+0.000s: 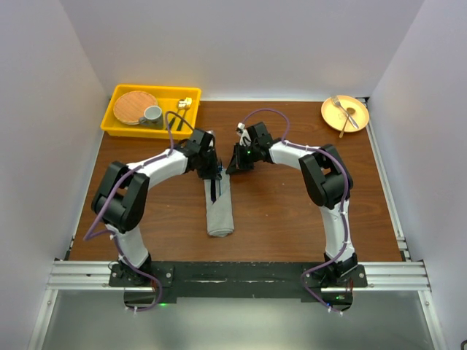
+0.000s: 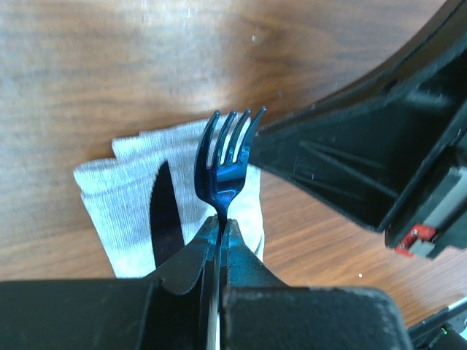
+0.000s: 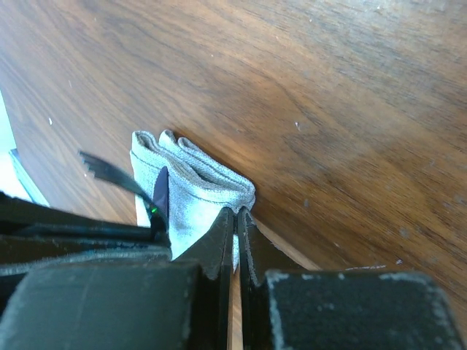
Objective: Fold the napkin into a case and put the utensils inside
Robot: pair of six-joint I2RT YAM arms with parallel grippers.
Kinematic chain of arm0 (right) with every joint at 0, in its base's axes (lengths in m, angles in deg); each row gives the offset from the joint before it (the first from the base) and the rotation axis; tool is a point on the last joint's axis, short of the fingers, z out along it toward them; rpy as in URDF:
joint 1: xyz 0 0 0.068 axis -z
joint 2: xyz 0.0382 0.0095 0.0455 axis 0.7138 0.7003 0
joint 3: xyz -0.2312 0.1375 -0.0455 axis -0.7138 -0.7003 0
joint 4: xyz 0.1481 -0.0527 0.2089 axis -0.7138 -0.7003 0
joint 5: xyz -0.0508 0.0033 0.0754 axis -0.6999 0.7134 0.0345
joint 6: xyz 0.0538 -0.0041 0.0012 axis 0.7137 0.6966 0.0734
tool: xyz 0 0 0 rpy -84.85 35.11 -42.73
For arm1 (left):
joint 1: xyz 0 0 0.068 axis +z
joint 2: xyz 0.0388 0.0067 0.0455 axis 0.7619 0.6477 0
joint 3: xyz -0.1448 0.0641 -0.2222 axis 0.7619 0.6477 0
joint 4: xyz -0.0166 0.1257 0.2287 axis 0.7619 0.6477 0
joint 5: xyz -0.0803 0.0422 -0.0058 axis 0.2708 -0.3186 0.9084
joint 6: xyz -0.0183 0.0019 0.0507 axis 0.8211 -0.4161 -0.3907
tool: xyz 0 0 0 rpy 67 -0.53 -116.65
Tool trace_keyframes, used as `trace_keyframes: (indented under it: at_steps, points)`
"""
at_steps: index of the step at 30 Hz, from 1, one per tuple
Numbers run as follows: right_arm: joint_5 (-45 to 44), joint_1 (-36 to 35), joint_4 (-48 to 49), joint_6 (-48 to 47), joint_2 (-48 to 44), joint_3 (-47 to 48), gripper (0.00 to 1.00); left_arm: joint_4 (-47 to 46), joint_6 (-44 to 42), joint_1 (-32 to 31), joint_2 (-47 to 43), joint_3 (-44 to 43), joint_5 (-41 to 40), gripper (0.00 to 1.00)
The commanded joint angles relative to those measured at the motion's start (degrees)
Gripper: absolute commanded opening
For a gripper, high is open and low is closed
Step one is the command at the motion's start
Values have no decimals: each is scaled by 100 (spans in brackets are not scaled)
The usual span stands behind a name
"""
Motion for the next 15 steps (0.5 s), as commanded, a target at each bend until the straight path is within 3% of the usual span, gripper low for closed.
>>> trace_keyframes:
  at_steps: [1,15]
  points:
    - [-462,1,218,53,-199,-106,0,-93,151,-90,-412,154,63,0]
    - [-620,1,253,26,-304,-212,0,-50,301,-169,-360,383,177,0]
